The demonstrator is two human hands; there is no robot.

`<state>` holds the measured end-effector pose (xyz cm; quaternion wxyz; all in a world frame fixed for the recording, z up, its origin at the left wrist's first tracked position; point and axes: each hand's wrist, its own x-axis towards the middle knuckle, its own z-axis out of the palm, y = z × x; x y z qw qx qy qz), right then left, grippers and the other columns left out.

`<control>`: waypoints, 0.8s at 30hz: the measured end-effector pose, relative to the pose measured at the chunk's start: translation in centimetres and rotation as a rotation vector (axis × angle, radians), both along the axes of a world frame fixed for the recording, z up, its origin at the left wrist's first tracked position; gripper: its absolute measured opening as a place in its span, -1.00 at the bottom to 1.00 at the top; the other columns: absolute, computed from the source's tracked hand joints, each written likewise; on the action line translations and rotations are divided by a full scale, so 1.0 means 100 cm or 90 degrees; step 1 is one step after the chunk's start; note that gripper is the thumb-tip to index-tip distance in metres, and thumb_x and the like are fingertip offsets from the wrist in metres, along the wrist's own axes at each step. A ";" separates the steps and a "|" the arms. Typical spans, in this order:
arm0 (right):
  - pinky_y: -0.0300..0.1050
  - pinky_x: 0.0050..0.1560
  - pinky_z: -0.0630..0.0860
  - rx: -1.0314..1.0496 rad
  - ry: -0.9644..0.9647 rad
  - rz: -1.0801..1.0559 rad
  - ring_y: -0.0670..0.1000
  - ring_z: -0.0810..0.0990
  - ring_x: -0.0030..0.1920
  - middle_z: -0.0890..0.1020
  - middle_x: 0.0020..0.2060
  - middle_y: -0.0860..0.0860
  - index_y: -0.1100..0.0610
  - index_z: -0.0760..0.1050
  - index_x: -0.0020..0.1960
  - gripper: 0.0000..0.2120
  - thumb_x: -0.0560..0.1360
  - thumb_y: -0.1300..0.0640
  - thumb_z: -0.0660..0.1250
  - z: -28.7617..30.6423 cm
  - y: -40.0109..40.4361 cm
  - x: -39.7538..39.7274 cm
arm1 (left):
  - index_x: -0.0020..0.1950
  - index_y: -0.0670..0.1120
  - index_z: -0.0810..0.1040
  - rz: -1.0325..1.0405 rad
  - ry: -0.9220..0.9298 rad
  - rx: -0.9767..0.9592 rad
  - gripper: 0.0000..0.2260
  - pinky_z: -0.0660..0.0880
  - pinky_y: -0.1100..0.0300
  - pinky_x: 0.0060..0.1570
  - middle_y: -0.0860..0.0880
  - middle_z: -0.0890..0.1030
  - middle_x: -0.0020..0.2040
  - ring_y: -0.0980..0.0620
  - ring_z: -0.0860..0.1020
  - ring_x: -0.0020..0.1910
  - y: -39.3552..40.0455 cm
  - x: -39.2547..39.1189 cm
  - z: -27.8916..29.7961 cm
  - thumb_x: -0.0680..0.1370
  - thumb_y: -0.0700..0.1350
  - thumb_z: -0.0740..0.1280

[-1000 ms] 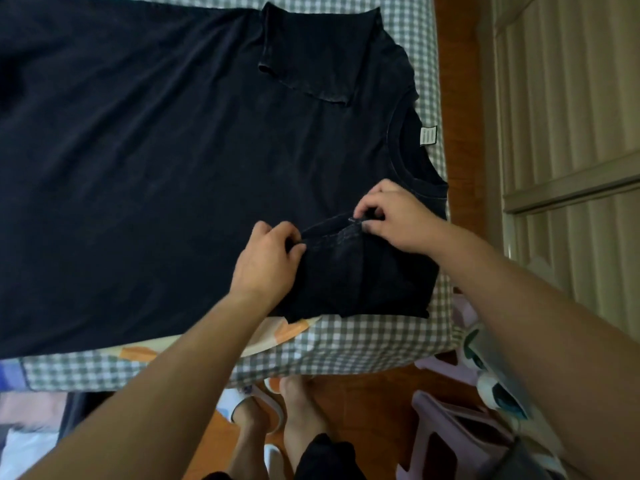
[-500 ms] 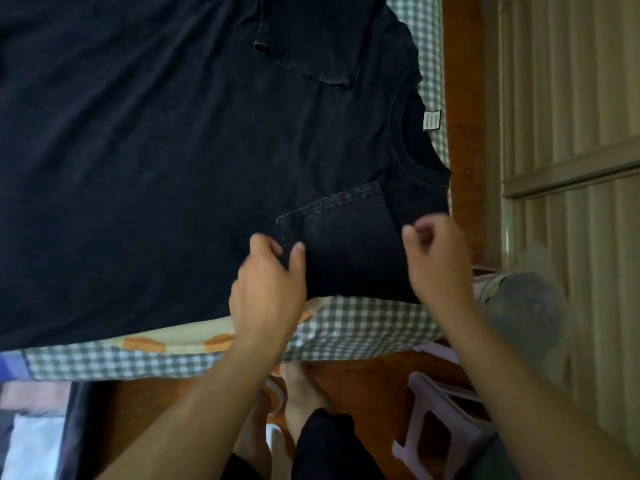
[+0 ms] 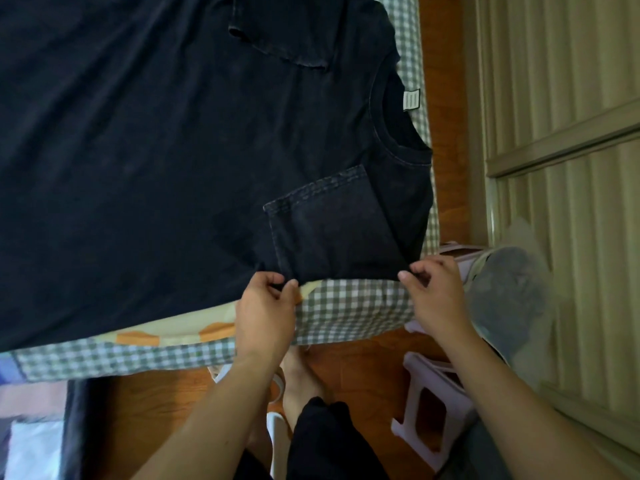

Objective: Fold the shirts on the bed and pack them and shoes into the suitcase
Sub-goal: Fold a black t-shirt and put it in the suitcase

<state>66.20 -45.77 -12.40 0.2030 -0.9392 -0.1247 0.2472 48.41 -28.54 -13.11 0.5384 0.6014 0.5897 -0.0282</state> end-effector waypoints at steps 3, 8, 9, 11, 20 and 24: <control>-0.10 0.17 0.39 0.010 -0.063 0.000 -0.02 0.43 0.04 0.38 0.09 0.01 0.19 0.54 -0.03 -0.94 0.58 0.20 0.40 0.007 -0.004 0.013 | -0.15 -0.05 0.51 -0.033 0.032 0.004 -0.82 0.49 0.16 -0.39 -0.02 0.62 -0.32 0.10 0.58 -0.35 0.004 0.000 -0.007 0.66 -0.09 0.31; -0.12 0.08 0.43 -0.052 -0.062 0.073 0.01 0.48 0.03 0.37 0.07 -0.03 0.23 0.56 0.01 -0.94 0.58 0.24 0.39 0.012 -0.001 0.022 | -0.15 0.00 0.49 -0.117 0.091 0.009 -0.81 0.47 0.05 -0.33 -0.03 0.61 -0.29 -0.05 0.56 -0.32 0.015 -0.004 -0.010 0.66 -0.03 0.29; -0.13 0.09 0.41 -0.089 -0.055 0.086 0.05 0.49 0.07 0.38 0.09 -0.02 0.21 0.56 0.06 -0.92 0.56 0.27 0.39 0.014 0.002 0.021 | -0.16 0.01 0.50 -0.139 0.104 0.011 -0.80 0.49 0.04 -0.32 -0.03 0.61 -0.30 -0.04 0.57 -0.32 0.017 -0.004 -0.008 0.65 0.00 0.29; -0.05 0.20 0.42 -0.154 -0.067 0.117 0.12 0.45 0.24 0.41 0.20 0.04 0.14 0.53 0.24 -0.67 0.51 0.35 0.37 0.022 0.013 0.019 | -0.14 0.04 0.46 -0.200 0.137 0.070 -0.80 0.52 0.01 -0.28 0.00 0.60 -0.29 -0.05 0.57 -0.30 0.020 -0.004 0.000 0.64 0.07 0.26; -0.03 0.05 0.47 -0.039 -0.060 0.075 0.12 0.56 0.15 0.60 0.11 0.07 0.13 0.50 0.26 -0.69 0.63 -0.04 0.28 -0.005 0.146 0.058 | 0.11 -0.01 0.45 -0.122 0.094 0.145 -0.77 0.55 -0.07 -0.07 -0.05 0.63 -0.03 -0.12 0.58 -0.07 0.061 0.050 -0.007 0.65 0.14 0.22; -0.02 -0.14 0.39 0.008 -0.159 0.161 0.12 0.56 -0.04 0.56 -0.10 0.05 0.16 0.47 0.05 -0.83 0.65 0.05 0.27 -0.023 0.156 0.064 | -0.01 -0.04 0.39 -0.040 0.083 0.149 -0.80 0.54 -0.10 -0.06 -0.08 0.59 -0.08 -0.18 0.56 -0.12 0.070 0.054 -0.011 0.68 0.07 0.20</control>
